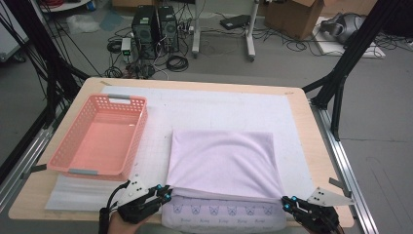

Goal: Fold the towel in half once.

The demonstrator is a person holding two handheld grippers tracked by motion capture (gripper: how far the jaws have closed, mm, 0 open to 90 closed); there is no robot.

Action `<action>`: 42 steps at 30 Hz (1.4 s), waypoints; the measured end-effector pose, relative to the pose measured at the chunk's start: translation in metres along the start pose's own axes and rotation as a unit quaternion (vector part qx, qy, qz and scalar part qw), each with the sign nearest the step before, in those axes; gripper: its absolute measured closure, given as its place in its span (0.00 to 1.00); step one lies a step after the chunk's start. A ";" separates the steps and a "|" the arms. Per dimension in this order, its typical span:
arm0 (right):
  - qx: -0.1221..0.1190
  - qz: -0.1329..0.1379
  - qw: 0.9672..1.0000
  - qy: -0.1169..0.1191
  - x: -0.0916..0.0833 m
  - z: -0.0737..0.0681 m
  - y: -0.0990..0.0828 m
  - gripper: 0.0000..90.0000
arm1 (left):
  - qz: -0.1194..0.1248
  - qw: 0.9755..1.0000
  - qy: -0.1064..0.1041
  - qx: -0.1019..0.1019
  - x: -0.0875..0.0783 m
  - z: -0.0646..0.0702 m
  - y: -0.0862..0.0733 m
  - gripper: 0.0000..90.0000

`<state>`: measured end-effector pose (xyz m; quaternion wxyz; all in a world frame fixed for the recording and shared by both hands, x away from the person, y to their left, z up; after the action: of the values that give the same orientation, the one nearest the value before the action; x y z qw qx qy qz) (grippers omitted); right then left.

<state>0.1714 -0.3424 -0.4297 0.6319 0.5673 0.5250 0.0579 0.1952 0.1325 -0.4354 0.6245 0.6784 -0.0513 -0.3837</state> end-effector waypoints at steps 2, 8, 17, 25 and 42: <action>0.001 -0.002 1.000 -0.001 0.001 0.001 0.000 0.89 | -0.002 1.000 0.004 -0.006 0.001 -0.002 0.000 0.73; 0.026 0.046 0.999 -0.010 -0.005 0.007 0.009 0.73 | 0.024 0.998 0.022 -0.054 0.008 -0.021 0.016 0.46; 0.031 0.036 0.997 -0.057 0.018 0.041 0.033 0.70 | 0.018 0.997 0.042 -0.066 0.042 -0.048 0.040 0.46; 0.035 0.023 0.997 -0.068 0.049 0.073 0.058 0.68 | -0.007 0.996 0.059 -0.070 0.078 -0.067 0.054 0.46; 0.094 -0.004 0.989 -0.113 0.097 0.135 0.087 0.47 | -0.067 0.985 0.118 -0.108 0.152 -0.102 0.062 0.43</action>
<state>0.3582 -0.3354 -0.4467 0.6314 0.6247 0.4556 -0.0583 0.3868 0.1176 -0.4573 0.6687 0.6496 0.1099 -0.3447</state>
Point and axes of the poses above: each handheld gripper's, and its own axes: x roughly forward along the jaws, y roughly out of its top, z roughly to its right, the point moved 1 cm from there along x, roughly forward along the jaws, and after that the axes turned 11 degrees about y, right-handed, at the moved point
